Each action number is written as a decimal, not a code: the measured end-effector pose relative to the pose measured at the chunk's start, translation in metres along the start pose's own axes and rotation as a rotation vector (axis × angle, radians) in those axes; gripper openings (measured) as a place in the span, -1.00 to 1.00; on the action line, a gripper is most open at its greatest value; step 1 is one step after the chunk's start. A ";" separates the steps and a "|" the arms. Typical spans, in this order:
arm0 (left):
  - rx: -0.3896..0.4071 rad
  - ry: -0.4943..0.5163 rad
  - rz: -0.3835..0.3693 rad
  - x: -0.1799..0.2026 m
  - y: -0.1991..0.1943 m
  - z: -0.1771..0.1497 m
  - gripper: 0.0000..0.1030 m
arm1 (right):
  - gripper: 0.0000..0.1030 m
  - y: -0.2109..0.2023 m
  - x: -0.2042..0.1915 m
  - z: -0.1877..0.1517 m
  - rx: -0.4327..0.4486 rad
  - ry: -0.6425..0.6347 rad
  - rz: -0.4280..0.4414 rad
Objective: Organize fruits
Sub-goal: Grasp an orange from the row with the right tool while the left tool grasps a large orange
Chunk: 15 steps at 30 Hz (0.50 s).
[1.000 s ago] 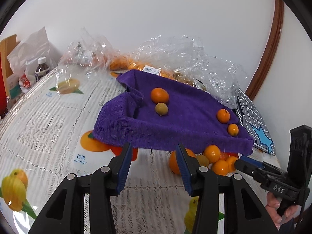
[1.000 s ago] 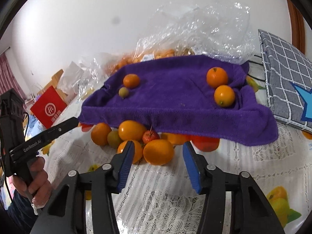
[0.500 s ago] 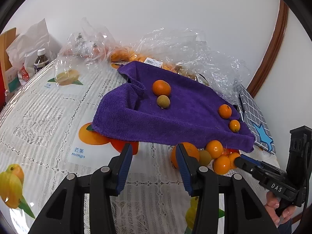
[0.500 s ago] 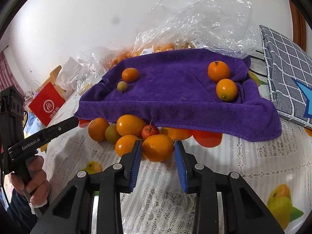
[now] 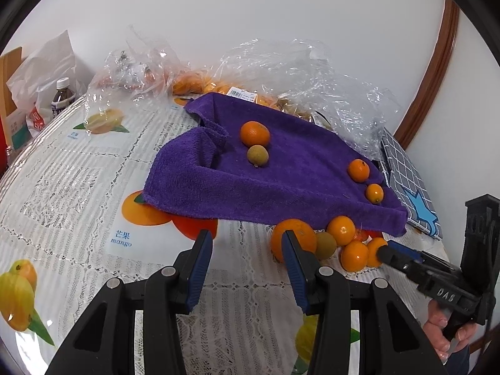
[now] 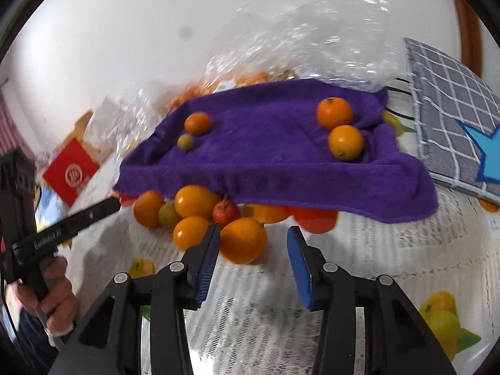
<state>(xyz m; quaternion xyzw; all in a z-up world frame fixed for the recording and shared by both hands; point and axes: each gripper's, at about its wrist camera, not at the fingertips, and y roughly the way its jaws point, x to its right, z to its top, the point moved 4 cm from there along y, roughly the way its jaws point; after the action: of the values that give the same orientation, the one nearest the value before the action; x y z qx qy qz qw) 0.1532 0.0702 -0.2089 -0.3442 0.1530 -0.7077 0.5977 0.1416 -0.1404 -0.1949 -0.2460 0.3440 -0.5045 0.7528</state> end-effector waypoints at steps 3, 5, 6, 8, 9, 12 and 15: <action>-0.002 0.013 -0.006 0.003 0.000 -0.001 -0.15 | -0.12 0.005 -0.008 -0.003 -0.030 -0.040 0.007; -0.003 0.021 -0.011 0.005 -0.001 -0.001 -0.15 | -0.13 0.010 -0.010 -0.003 -0.049 -0.052 0.017; -0.003 0.022 -0.012 0.006 -0.001 -0.001 -0.15 | -0.17 0.012 -0.010 -0.003 -0.054 -0.054 0.027; -0.004 0.026 -0.017 0.007 -0.001 -0.001 -0.15 | -0.30 0.012 -0.010 -0.003 -0.053 -0.055 0.044; -0.006 0.028 -0.021 0.006 0.000 -0.001 -0.15 | -0.36 0.011 -0.010 -0.003 -0.047 -0.056 0.050; -0.012 0.039 -0.033 0.009 0.001 -0.002 -0.15 | -0.36 0.005 -0.006 -0.002 -0.019 -0.034 0.035; -0.022 0.046 -0.056 0.011 0.002 -0.002 -0.15 | -0.36 -0.005 0.003 0.000 0.022 -0.001 0.008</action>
<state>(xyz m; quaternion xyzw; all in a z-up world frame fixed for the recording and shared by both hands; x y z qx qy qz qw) 0.1533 0.0590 -0.2083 -0.3383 0.1648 -0.7304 0.5700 0.1392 -0.1450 -0.1921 -0.2367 0.3387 -0.5052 0.7576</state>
